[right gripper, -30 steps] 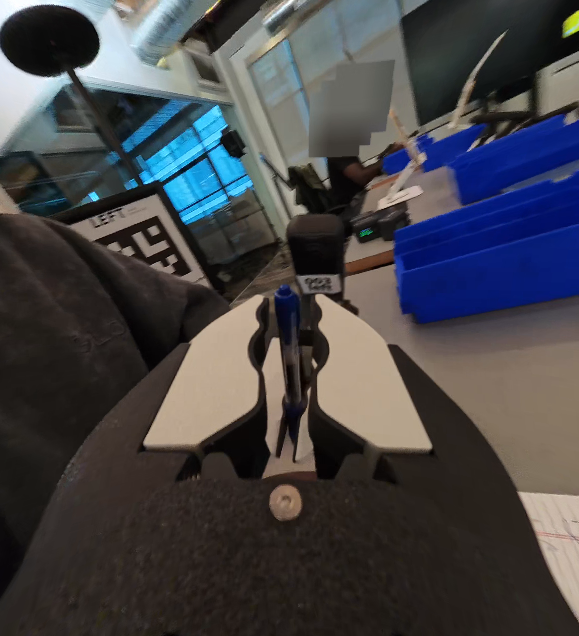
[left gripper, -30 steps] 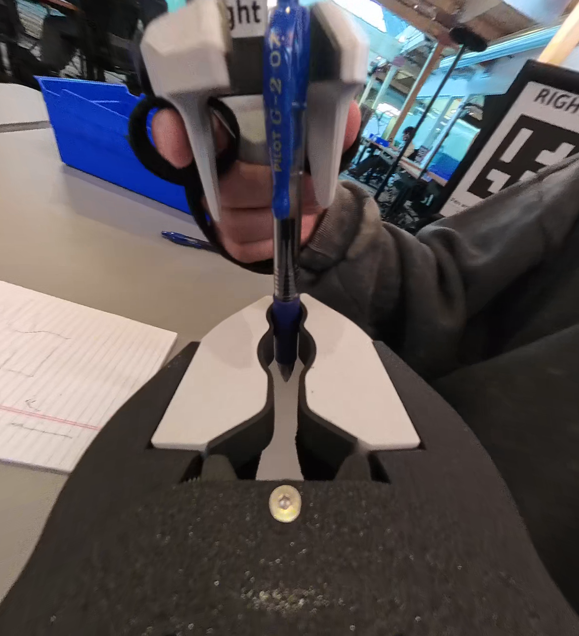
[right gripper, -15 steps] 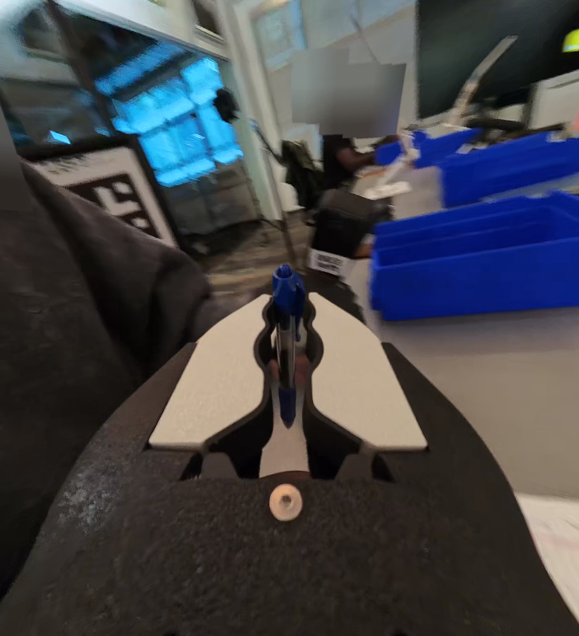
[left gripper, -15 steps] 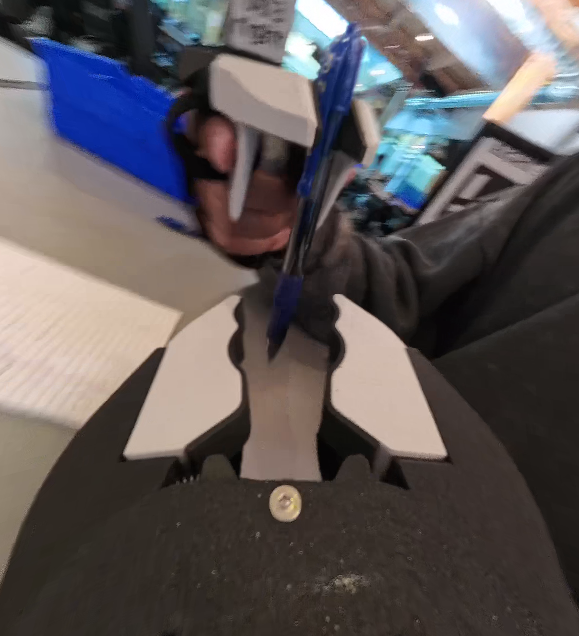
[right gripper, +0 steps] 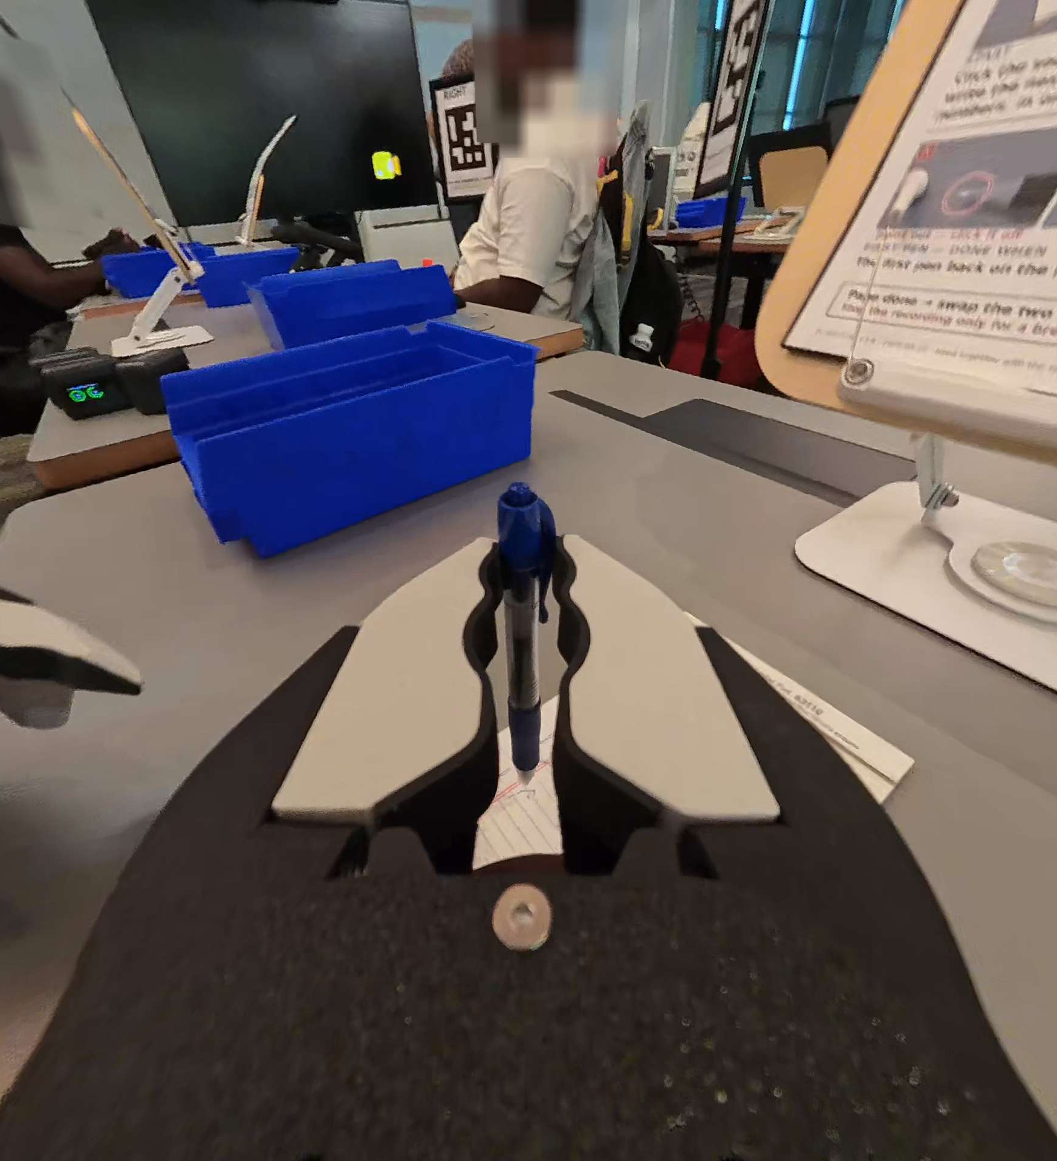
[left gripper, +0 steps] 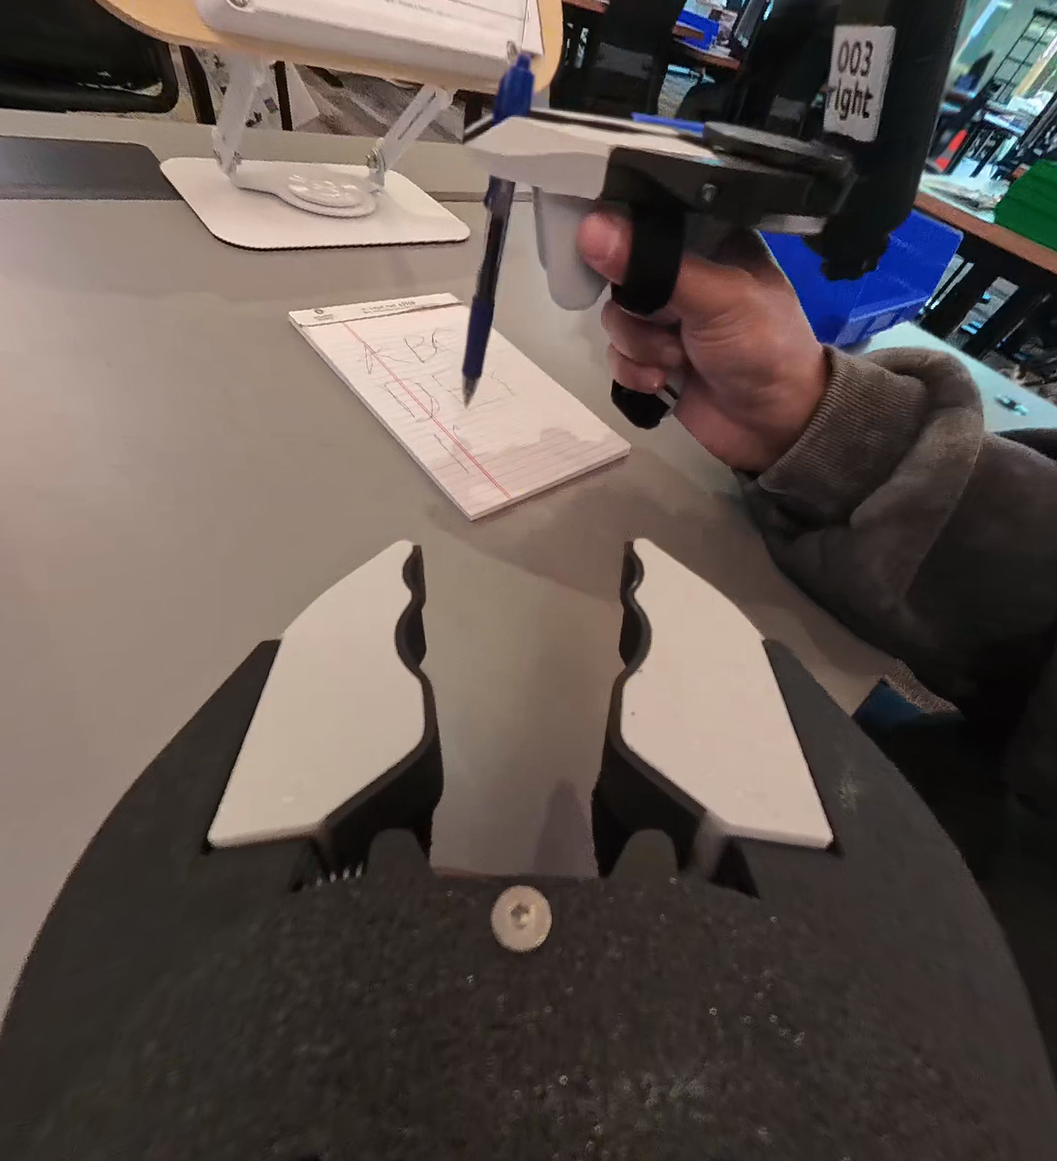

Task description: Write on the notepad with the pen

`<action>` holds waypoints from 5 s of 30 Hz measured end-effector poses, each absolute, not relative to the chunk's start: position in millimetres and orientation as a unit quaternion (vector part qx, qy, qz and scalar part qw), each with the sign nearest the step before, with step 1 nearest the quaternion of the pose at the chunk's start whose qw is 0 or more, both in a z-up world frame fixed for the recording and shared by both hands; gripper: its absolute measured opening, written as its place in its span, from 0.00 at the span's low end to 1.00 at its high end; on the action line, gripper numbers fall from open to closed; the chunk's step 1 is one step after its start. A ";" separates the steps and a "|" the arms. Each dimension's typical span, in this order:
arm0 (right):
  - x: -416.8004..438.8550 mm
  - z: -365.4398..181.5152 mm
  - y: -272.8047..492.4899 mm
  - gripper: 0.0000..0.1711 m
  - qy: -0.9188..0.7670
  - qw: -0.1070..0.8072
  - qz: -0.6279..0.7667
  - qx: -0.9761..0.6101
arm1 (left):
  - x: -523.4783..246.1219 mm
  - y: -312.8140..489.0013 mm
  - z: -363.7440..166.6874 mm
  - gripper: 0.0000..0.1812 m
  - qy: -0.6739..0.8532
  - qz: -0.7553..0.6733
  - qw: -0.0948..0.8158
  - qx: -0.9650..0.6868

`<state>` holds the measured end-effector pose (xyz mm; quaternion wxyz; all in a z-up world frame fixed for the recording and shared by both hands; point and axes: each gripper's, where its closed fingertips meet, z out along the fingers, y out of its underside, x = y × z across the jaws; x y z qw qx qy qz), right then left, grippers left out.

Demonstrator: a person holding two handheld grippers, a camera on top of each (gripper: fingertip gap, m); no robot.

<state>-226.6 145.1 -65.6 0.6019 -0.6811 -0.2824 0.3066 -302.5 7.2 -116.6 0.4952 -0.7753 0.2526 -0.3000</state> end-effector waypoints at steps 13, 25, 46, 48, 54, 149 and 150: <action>-236.1 -81.6 151.7 0.09 -0.293 0.577 0.299 -0.702 | -296.5 1.5 -129.1 0.33 0.279 -0.310 0.470 -0.778; -223.3 -82.2 146.7 0.09 -0.306 0.565 0.274 -0.715 | -292.7 -1.4 -128.9 0.33 0.281 -0.316 0.465 -0.777; -239.5 -83.0 120.7 0.08 -0.304 0.553 0.314 -0.709 | -285.0 -11.3 -125.5 0.33 0.293 -0.320 0.464 -0.773; -241.5 -83.0 119.9 0.08 -0.307 0.554 0.310 -0.709 | -284.4 -12.2 -125.2 0.33 0.294 -0.320 0.464 -0.772; -235.9 -83.4 121.1 0.08 -0.308 0.555 0.300 -0.712 | -283.3 -13.6 -126.1 0.33 0.297 -0.320 0.461 -0.773; -213.2 -84.8 119.6 0.08 -0.304 0.556 0.279 -0.722 | -270.3 -24.8 -128.4 0.33 0.324 -0.316 0.451 -0.769; -214.4 -85.0 119.6 0.08 -0.305 0.556 0.278 -0.722 | -270.4 -24.9 -128.3 0.33 0.324 -0.316 0.451 -0.769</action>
